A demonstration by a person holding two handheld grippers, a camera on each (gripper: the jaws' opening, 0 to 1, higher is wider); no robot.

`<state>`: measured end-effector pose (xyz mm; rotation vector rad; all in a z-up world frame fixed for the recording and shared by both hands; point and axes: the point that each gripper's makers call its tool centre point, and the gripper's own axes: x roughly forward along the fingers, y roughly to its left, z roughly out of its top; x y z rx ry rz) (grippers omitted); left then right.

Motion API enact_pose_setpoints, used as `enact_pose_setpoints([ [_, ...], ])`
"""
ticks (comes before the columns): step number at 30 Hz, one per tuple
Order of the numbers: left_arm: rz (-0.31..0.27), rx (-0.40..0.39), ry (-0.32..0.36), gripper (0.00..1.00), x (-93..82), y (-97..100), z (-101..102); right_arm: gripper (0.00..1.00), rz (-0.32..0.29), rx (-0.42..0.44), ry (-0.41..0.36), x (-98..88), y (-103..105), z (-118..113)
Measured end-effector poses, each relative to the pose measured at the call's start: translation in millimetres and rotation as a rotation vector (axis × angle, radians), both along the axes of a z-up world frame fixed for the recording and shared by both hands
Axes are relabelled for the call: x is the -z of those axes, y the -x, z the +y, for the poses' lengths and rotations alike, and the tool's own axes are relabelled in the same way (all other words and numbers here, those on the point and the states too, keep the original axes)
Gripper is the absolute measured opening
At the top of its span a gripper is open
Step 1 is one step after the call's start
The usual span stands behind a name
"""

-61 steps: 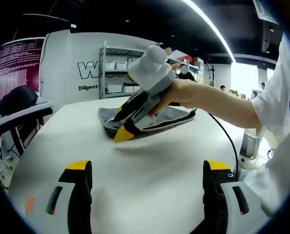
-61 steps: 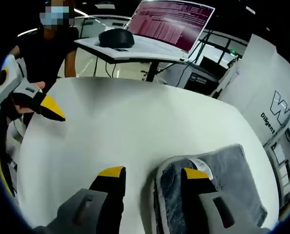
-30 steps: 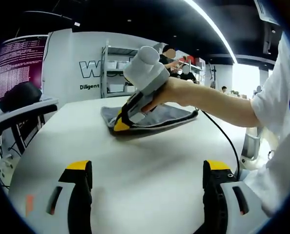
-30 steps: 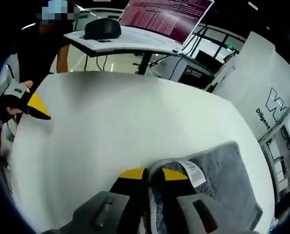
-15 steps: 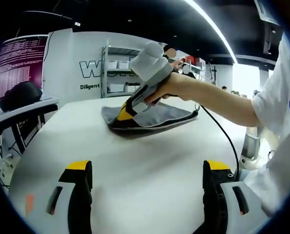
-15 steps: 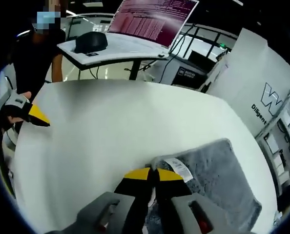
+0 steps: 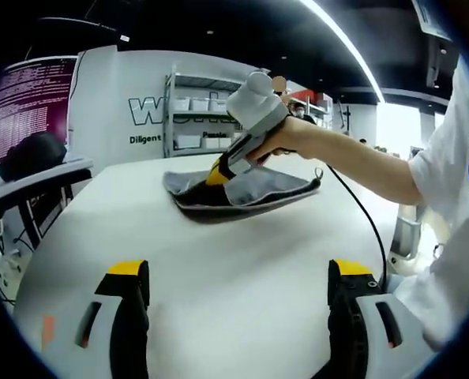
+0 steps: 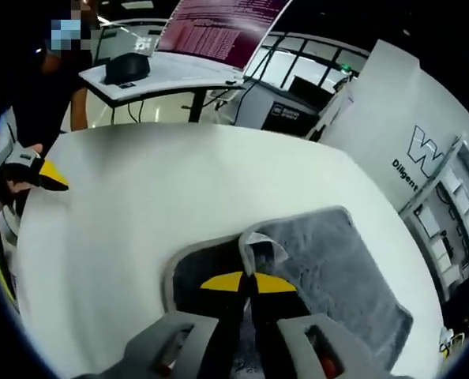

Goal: Open the folded towel by lifting each exposed corner and separating the folded layers until the towel lies flat within the target outline without major curled edges

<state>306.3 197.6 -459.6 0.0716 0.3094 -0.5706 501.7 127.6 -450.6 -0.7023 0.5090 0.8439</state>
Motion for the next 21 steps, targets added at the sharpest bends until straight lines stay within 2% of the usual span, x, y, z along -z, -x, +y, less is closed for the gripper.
enact_pose_setpoints([
  [21,0.006,0.012,-0.008,0.92,0.4,0.4,-7,0.0,-0.039,0.123,-0.012,-15.9,-19,-59],
])
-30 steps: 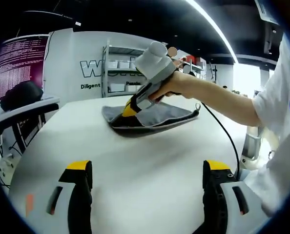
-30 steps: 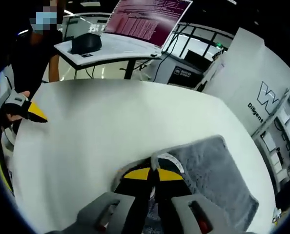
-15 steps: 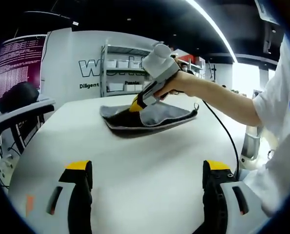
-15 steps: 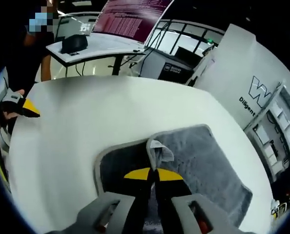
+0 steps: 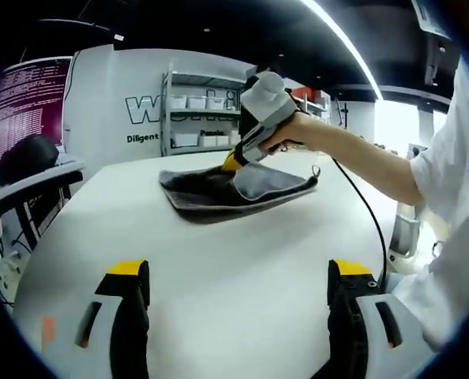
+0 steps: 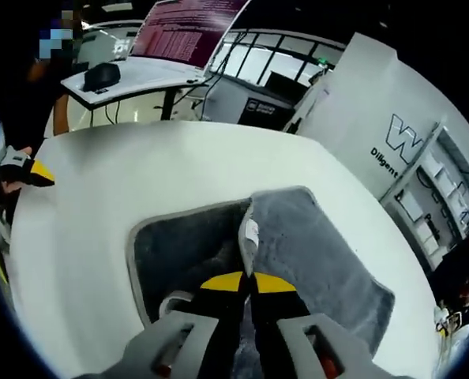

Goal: Open the folded towel by lifting each exposed corner and separating the folded layers until the towel lies flat within the target outline without major curled edges

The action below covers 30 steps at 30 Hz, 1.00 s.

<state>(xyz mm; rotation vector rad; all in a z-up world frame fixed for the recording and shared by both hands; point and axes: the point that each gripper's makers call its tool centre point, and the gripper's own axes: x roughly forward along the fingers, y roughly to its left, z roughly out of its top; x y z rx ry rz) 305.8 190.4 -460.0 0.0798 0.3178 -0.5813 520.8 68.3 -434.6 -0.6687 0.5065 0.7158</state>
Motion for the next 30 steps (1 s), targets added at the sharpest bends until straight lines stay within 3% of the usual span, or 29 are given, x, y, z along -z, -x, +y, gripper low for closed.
enact_pose_setpoints([
  [30,0.008,0.0,-0.002,0.92,1.5,0.5,-2,0.0,0.006,0.147,0.001,1.6,-8,-76],
])
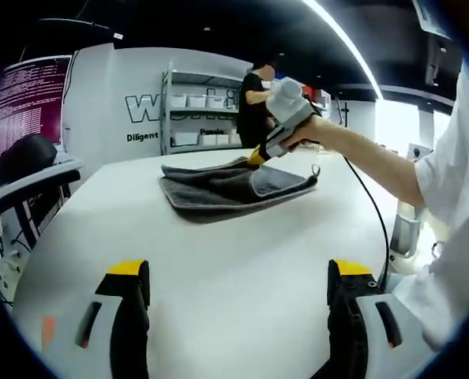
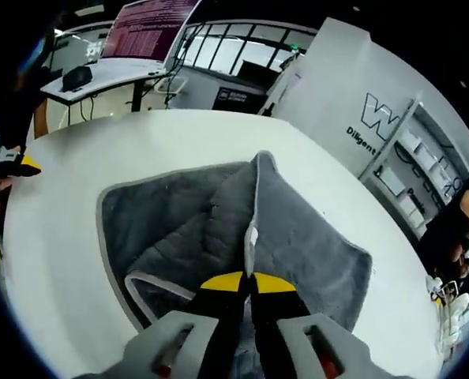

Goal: Open the folded towel by lifting each exposed corner and separating the folded layers until the towel lies flat within the target outline without major curled edges

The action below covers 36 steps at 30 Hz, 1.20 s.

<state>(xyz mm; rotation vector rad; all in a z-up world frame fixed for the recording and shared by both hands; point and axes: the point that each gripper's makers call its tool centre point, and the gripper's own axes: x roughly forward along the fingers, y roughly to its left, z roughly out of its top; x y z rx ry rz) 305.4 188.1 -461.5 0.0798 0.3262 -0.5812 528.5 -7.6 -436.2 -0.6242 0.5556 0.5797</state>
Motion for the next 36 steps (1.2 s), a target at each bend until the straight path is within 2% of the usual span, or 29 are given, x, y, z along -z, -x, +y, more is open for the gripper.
enact_pose_setpoints([
  [19,0.008,0.0,0.004,0.92,2.9,-2.2,0,0.0,0.006,0.095,-0.002,1.1,-6,-47],
  [36,0.01,0.002,0.004,0.92,3.1,-3.2,-1,0.0,0.015,0.173,-0.006,3.3,-2,-86],
])
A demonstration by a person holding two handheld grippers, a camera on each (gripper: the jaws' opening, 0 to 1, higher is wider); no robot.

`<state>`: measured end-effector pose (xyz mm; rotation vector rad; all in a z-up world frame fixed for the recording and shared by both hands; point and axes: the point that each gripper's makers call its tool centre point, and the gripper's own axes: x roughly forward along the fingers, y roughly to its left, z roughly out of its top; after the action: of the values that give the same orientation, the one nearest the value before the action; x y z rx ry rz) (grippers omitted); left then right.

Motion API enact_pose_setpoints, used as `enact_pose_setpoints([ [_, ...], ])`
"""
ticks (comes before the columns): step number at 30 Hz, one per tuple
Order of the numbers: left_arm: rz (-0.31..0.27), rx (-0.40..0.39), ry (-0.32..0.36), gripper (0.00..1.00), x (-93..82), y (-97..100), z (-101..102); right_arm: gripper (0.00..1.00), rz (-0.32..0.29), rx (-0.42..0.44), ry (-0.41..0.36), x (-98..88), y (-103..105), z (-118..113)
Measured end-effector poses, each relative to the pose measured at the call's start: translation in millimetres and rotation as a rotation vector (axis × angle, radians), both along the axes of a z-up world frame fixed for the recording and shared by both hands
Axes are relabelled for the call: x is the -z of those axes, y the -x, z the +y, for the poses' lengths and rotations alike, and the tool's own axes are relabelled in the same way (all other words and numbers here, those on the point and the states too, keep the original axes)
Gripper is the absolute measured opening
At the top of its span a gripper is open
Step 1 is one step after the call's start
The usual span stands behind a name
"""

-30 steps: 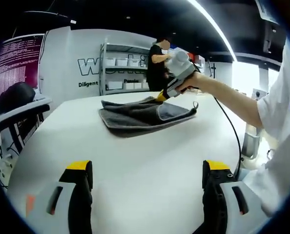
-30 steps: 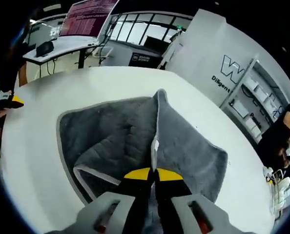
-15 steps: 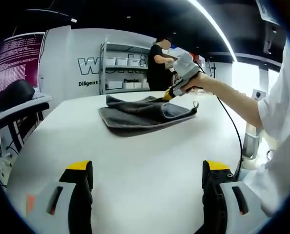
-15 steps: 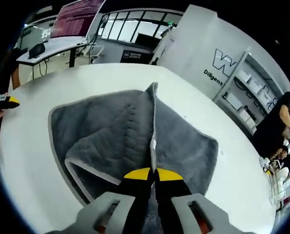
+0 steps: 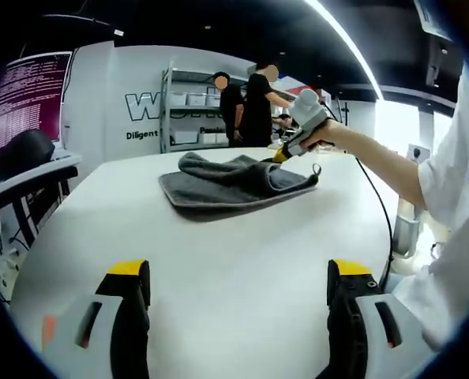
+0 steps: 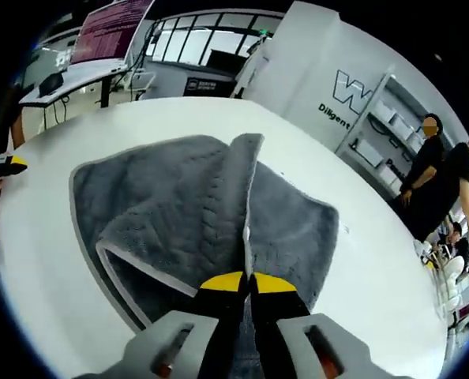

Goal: Open the folded towel by lifting each exposed corner and separating the folded layers until the towel lies flat within the target outline without major curled edges

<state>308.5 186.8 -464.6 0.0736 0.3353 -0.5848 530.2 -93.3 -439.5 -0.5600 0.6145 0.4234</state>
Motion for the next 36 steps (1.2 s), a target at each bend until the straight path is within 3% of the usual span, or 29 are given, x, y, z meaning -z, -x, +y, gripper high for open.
enact_pose_setpoints([
  [20,0.002,0.002,0.004,0.92,-1.0,0.5,-2,0.0,0.012,0.074,-0.024,8.9,10,-33],
  [36,0.01,0.005,-0.008,0.92,2.1,0.1,-5,0.0,0.02,0.157,-0.039,15.5,17,-74],
])
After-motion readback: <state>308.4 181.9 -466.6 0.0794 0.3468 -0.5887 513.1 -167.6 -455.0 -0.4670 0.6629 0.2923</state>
